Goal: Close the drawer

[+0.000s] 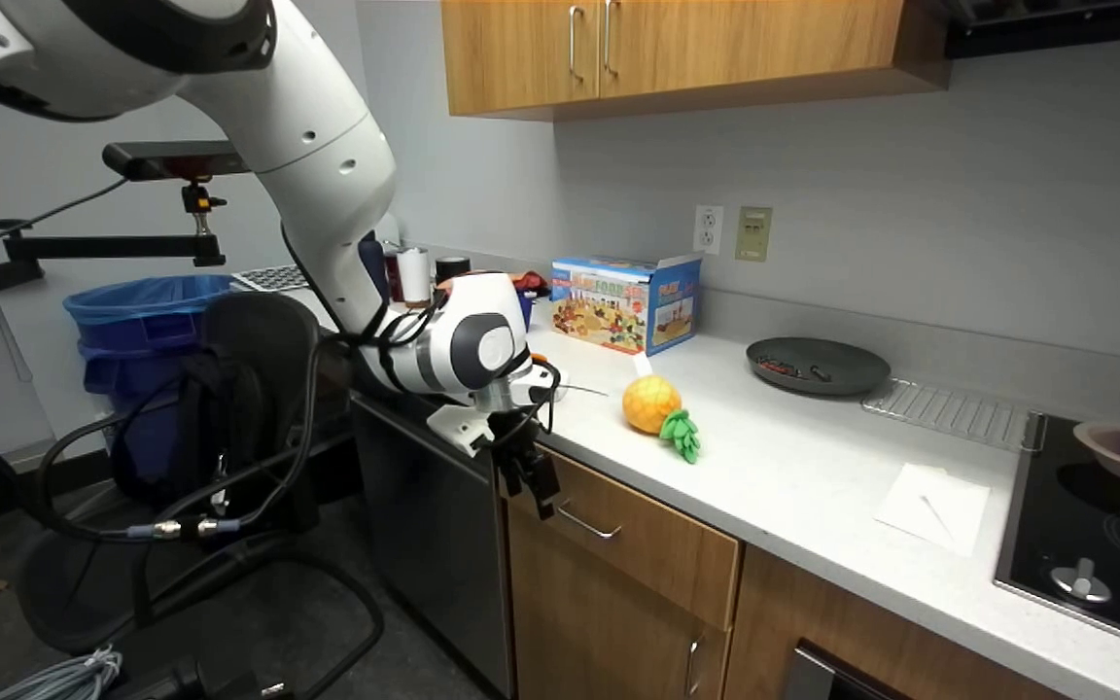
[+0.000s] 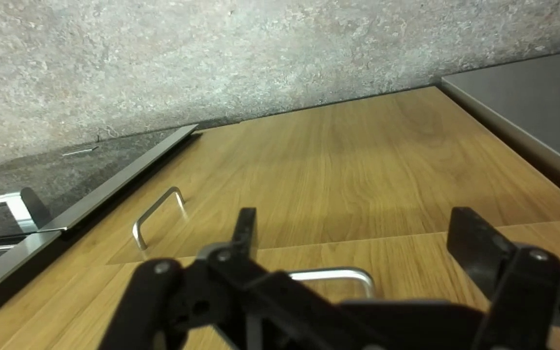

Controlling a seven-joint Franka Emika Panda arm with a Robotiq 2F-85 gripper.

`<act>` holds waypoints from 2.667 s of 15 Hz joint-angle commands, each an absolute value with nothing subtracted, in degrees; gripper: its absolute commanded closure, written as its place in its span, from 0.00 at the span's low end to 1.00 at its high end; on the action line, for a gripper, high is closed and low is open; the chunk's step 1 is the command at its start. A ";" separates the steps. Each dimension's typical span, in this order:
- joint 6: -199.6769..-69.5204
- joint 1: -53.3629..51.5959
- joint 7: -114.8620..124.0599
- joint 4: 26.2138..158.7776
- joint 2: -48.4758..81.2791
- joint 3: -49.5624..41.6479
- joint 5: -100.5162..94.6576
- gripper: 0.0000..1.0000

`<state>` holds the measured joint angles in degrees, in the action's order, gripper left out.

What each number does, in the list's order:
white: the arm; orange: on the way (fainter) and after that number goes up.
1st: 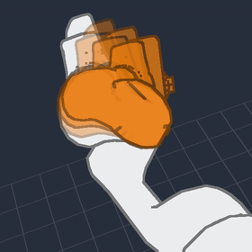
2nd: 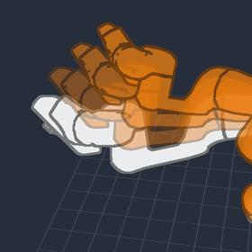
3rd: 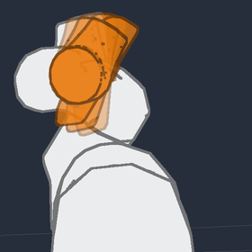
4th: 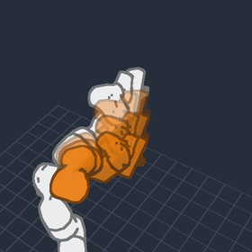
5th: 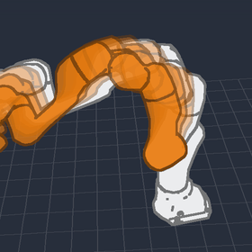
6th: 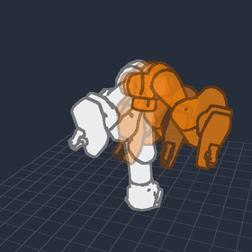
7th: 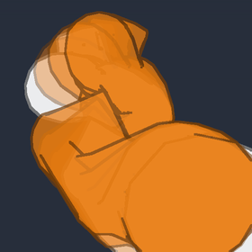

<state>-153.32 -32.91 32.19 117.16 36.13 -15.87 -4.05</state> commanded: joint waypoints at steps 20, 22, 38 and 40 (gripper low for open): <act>-192.73 -44.36 34.79 114.53 54.41 -27.14 12.38 0.00; -194.27 -44.84 32.17 114.83 54.92 -26.68 16.58 0.00; -186.19 -44.11 7.67 134.42 27.37 -30.73 14.60 0.00; -185.90 -46.70 7.40 137.01 24.05 -33.44 14.70 0.00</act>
<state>-187.73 -42.91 9.05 131.71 30.84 -29.79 15.26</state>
